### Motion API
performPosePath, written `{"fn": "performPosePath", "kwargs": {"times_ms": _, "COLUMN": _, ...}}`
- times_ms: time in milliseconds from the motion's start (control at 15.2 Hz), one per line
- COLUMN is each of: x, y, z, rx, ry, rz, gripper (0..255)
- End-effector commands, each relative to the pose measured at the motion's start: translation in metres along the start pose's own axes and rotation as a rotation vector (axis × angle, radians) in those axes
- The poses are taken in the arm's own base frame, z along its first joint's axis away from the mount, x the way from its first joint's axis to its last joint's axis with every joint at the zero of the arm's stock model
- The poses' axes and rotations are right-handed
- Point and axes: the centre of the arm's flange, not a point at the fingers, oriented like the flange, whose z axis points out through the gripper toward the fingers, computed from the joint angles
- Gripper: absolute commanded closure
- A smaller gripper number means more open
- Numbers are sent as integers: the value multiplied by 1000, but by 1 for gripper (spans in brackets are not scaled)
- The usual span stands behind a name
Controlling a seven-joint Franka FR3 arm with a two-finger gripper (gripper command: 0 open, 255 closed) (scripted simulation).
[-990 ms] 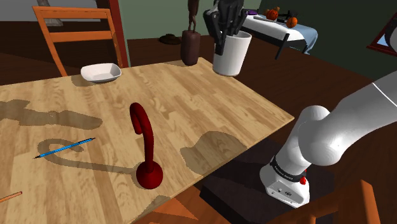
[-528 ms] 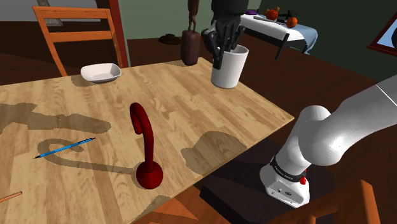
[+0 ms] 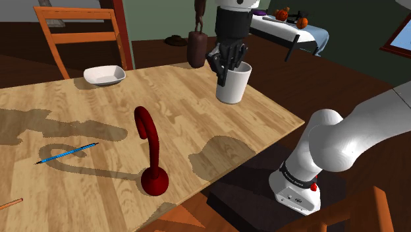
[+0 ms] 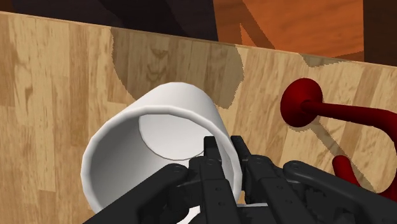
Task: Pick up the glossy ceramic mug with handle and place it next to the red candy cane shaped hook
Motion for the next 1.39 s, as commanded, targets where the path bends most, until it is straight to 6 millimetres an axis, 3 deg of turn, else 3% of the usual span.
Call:
{"fn": "performPosePath", "kwargs": {"times_ms": 0, "x": 0, "y": -1, "z": 11, "rx": 0, "ry": 1, "rz": 0, "gripper": 255}}
{"fn": "performPosePath", "kwargs": {"times_ms": 1320, "x": 2, "y": -7, "z": 116, "rx": 0, "ry": 1, "rz": 0, "gripper": 255}}
